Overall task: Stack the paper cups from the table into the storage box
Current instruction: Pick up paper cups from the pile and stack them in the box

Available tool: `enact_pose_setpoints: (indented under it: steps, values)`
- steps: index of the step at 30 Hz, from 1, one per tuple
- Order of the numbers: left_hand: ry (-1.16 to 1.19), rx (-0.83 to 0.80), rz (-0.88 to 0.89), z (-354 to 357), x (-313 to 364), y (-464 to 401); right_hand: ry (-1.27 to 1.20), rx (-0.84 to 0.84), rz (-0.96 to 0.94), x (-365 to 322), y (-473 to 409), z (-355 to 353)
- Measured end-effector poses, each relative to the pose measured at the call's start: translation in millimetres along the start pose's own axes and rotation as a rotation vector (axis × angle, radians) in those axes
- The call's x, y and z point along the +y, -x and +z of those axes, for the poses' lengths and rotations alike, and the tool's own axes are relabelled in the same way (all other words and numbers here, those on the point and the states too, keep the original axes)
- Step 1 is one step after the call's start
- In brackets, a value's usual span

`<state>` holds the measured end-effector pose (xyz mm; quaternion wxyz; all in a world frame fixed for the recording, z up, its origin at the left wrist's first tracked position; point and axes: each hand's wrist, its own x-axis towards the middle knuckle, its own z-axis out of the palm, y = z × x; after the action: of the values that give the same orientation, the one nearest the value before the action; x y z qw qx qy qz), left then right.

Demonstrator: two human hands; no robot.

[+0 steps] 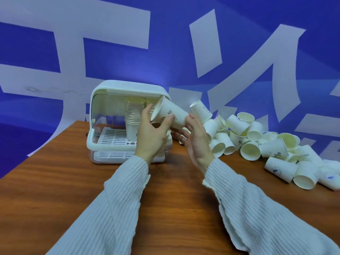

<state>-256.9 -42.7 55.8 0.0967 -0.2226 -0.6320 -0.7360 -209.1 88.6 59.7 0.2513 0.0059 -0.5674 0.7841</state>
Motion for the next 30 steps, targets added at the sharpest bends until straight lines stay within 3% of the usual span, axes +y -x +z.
enact_pose_setpoints:
  steps: [2,4,6,9,16,19,21,23,27,30]
  values:
    - [-0.02,0.065,0.049,-3.9,5.4,-2.3,0.105,0.107,0.0,1.7,-14.3,-4.8]
    - [-0.028,0.097,0.047,-8.7,7.3,-5.0,0.508,0.229,-0.051,3.3,-39.1,-13.1]
    - [-0.033,0.103,0.037,-12.2,7.7,-5.6,0.939,0.194,-0.056,11.8,-63.1,-21.7]
    - [-0.057,0.11,0.035,-14.1,4.6,-5.1,1.227,0.111,-0.023,29.2,-91.1,-29.0]
    - [-0.099,0.139,0.037,-21.9,-0.6,-11.0,1.355,0.18,-0.1,51.6,-114.0,-37.0]
    - [-0.108,0.185,0.026,-27.1,0.2,-13.8,1.073,0.364,-0.177,31.9,-95.5,-34.5]
    - [-0.114,0.232,0.026,-30.0,0.8,-15.9,0.819,0.4,-0.299,16.2,-75.8,-28.9]
    - [-0.123,0.284,0.024,-32.6,2.1,-17.0,0.727,0.278,-0.41,4.1,-57.5,-21.2]
    - [-0.084,0.418,0.029,-39.5,8.2,-17.6,0.77,-0.044,-0.447,0.2,-36.5,1.4]
    - [-0.069,0.474,0.063,-42.3,12.1,-18.6,0.927,-0.125,-0.429,15.6,-35.5,12.9]
